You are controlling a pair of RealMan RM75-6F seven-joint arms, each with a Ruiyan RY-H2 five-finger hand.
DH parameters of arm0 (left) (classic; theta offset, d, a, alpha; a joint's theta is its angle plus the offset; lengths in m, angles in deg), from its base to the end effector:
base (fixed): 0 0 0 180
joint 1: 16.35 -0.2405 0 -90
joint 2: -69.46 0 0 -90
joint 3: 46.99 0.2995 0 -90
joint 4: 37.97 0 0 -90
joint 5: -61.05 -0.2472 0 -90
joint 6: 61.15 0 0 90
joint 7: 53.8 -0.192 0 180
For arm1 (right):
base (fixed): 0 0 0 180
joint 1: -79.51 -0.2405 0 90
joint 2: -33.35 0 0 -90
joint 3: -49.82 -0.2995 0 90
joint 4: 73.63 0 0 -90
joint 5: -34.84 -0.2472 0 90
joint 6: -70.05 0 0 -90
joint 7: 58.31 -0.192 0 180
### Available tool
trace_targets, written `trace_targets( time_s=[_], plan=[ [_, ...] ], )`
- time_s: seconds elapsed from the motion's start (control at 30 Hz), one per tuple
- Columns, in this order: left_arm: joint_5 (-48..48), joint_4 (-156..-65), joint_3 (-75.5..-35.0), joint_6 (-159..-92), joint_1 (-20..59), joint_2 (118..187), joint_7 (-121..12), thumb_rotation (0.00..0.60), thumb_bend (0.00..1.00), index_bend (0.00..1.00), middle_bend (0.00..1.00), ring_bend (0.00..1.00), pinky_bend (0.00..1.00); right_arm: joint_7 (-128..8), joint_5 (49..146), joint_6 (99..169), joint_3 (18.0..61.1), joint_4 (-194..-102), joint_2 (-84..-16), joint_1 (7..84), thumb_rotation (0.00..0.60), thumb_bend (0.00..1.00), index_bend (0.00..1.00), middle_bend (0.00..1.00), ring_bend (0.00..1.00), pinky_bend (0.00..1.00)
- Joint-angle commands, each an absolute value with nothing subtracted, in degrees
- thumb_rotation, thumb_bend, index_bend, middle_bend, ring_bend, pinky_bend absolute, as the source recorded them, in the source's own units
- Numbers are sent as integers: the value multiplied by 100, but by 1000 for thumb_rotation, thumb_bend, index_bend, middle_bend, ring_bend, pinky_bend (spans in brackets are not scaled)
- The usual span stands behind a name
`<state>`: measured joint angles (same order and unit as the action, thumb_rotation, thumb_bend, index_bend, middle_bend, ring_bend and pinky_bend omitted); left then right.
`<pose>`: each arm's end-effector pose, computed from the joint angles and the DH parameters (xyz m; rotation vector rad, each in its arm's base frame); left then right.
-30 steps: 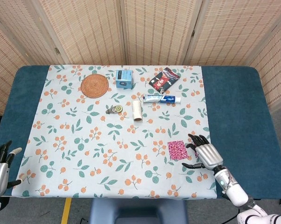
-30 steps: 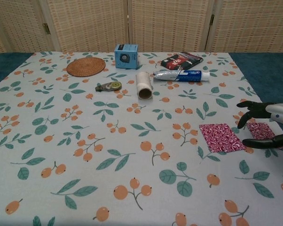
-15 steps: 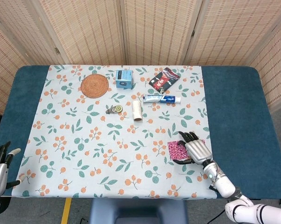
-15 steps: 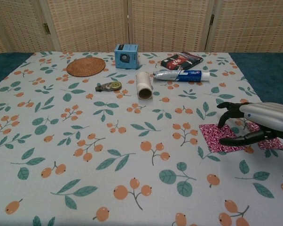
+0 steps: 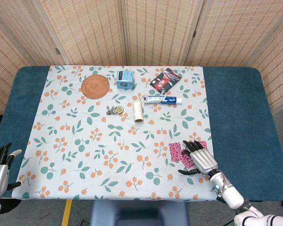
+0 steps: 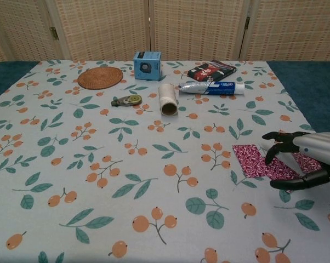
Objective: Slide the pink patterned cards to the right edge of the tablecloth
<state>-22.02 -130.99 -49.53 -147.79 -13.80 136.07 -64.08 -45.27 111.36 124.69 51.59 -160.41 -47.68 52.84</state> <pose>-0.3737 0.2184 0.1331 -1.3531 -0.8439 -0.7655 -0.3011 -0.3093 -0.0598 1.9562 -1.0726 0.6639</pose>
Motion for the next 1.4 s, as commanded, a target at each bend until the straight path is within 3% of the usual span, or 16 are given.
trace_targets(
  time_s=[0.03,0.27,0.8,1.4],
  plan=[
    [-2214,-13114,-4956,-14778,-1371,13604,-6427,600,171,257,63,86,0,-4558,11291,12598,5315,-16220,-4625,5409,135,216,271,34,0,0],
    [-2263,-13162,-4947,-14772,-1348,13607,-6463,600,171,259,63,86,0,-4565,11418,12853,5312,-16419,-4420,5525,136,216,271,38,0,0],
    [-2229,-13090,-4922,-14772,-1386,13612,-6373,600,171,259,63,86,0,-4623,11060,12473,4977,-15923,-4769,5280,145,215,271,38,0,0],
    [-2255,-13025,-4884,-14693,-1368,13649,-6301,600,171,259,63,87,0,-4467,11025,12458,5141,-16038,-4727,5354,144,216,271,40,0,0]
  ],
)
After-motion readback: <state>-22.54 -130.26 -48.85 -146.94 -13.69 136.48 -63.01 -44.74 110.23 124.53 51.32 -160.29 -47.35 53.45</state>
